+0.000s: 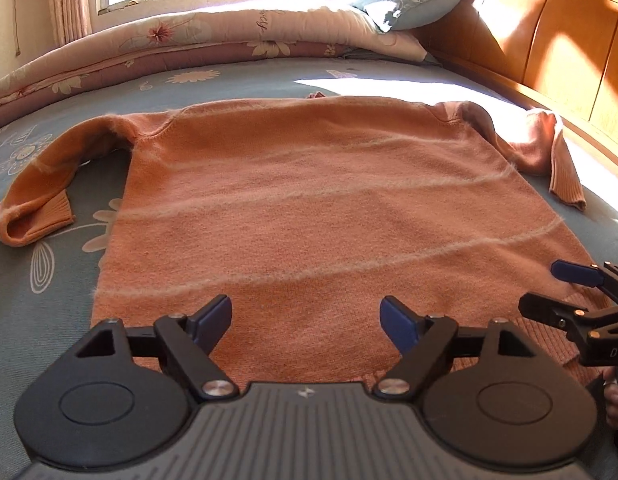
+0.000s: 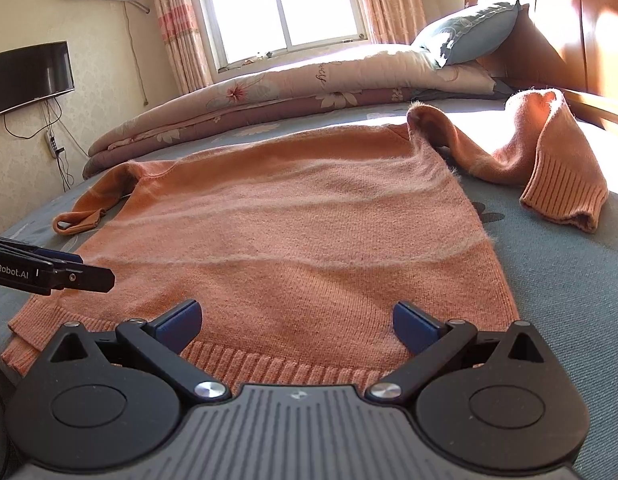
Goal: Fold clothes
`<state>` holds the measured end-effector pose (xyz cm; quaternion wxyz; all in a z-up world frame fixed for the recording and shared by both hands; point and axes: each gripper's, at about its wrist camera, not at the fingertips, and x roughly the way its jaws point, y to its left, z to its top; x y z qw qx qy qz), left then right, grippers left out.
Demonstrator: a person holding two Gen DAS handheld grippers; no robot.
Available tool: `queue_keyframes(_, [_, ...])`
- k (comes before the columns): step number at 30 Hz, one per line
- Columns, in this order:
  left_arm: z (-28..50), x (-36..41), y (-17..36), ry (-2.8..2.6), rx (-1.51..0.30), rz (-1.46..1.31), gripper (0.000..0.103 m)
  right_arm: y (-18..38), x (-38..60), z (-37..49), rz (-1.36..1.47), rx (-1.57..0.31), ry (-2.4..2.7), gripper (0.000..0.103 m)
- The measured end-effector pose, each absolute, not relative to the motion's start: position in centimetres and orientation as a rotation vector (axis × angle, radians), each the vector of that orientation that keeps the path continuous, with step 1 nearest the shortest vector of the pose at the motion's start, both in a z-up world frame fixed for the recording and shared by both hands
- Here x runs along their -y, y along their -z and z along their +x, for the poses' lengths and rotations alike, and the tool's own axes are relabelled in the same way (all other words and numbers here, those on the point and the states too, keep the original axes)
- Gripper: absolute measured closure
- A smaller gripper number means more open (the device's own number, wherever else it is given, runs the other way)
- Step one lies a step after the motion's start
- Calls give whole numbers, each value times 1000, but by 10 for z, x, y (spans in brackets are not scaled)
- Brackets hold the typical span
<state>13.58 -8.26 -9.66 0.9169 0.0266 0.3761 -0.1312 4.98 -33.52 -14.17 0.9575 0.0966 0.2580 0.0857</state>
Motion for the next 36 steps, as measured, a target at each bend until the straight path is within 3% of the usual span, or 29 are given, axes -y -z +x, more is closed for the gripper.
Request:
queue_keyframes(14, [120,37,106,160,-862,-89,21,141,334,51,185,-527,-169,0])
queue_keyframes(23, [139,69,84,220,-826,-50,19,140,337,53,214,-535,-169,0])
queue_keyframes(31, [165,97,107,259,-857,-7,18,141,334,53,188,-533,-163,0])
queue_keyframes(36, [150,91,111,278,-835,-1,12,142,334,53,182,-532,-162,0])
